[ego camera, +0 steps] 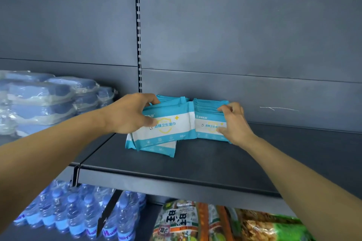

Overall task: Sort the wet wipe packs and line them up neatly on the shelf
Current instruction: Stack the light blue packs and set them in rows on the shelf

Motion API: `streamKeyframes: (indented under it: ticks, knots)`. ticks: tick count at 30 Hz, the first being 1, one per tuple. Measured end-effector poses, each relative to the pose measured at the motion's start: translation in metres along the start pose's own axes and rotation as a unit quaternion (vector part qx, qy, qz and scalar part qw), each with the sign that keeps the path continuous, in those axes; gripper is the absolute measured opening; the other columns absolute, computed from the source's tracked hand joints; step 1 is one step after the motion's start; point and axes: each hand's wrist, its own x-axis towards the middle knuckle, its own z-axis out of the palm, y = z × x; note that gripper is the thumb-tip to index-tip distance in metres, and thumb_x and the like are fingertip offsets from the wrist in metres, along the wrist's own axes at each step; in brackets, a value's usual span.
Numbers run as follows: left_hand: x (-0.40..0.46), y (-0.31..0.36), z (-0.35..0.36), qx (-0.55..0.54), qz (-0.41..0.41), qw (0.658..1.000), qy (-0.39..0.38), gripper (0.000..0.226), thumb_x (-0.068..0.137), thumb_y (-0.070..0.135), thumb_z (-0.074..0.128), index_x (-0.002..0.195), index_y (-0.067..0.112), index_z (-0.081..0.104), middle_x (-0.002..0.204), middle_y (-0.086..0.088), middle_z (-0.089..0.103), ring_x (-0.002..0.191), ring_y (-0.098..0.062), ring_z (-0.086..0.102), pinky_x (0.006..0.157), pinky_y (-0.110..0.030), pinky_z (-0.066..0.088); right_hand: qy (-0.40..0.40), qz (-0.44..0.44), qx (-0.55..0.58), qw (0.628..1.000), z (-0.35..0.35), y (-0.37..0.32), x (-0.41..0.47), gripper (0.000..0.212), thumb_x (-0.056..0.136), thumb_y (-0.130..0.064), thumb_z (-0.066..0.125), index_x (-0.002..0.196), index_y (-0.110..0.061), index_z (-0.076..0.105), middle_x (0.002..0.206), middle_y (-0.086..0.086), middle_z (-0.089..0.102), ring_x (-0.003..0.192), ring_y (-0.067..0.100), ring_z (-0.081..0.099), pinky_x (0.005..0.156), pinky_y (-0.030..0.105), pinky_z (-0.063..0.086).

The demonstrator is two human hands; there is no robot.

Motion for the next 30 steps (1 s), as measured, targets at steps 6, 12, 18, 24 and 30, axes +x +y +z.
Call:
streamKeyframes:
  ticks: [6, 12, 18, 24, 30]
  knots:
    - [0.020, 0.041, 0.014, 0.013, 0.042, 0.999, -0.023, 0.024, 0.082, 0.013, 0.069, 0.100, 0.025, 0.056, 0.102, 0.000, 0.066, 0.091, -0.023, 0.062, 0.082, -0.037, 0.050, 0.023, 0.066, 0.062, 0.996, -0.031, 0.011, -0.015, 0.061, 0.088, -0.002, 0.056, 0.143, -0.010, 0.031, 0.140, 0.012, 0.027, 0.135, 0.026, 0.022, 0.110, 0.028, 0.023]
    - [0.065, 0.083, 0.063, 0.044, 0.089, 0.993, -0.067, 0.035, 0.086, 0.016, 0.066, 0.118, 0.019, 0.054, 0.115, 0.000, 0.059, 0.100, -0.020, 0.055, 0.086, -0.029, 0.044, 0.013, 0.118, 0.039, 0.992, -0.055, 0.039, -0.033, 0.045, 0.091, -0.001, 0.050, 0.135, -0.012, 0.041, 0.140, 0.011, 0.037, 0.123, 0.027, 0.047, 0.104, 0.033, 0.038]
    - [0.104, 0.075, 0.109, 0.111, 0.055, 0.988, -0.095, 0.048, 0.091, 0.016, 0.059, 0.135, 0.019, 0.041, 0.129, -0.003, 0.052, 0.116, -0.022, 0.047, 0.099, -0.034, 0.038, -0.033, 0.092, 0.074, 0.992, -0.050, 0.035, -0.041, 0.033, 0.099, -0.012, 0.038, 0.131, -0.013, 0.047, 0.135, 0.007, 0.046, 0.121, 0.020, 0.047, 0.096, 0.023, 0.035]
    - [0.101, 0.061, 0.119, 0.171, 0.067, 0.983, 0.003, 0.059, 0.086, 0.015, 0.060, 0.138, 0.030, 0.036, 0.134, -0.002, 0.034, 0.124, -0.024, 0.027, 0.103, -0.042, 0.033, -0.074, 0.096, 0.117, 0.986, -0.037, 0.019, -0.044, 0.041, 0.088, -0.028, 0.062, 0.123, -0.018, 0.044, 0.114, 0.000, 0.058, 0.100, 0.016, 0.056, 0.080, 0.026, 0.043]
    - [0.093, 0.056, 0.118, 0.364, -0.023, 0.931, 0.016, 0.088, 0.074, 0.054, 0.070, 0.136, 0.016, 0.021, 0.124, -0.008, 0.049, 0.121, -0.029, 0.040, 0.105, -0.041, 0.030, -0.045, 0.130, 0.083, 0.987, -0.022, 0.009, -0.045, 0.054, 0.078, -0.019, 0.073, 0.116, -0.016, 0.036, 0.105, 0.002, 0.057, 0.094, 0.024, 0.059, 0.079, 0.044, 0.053]
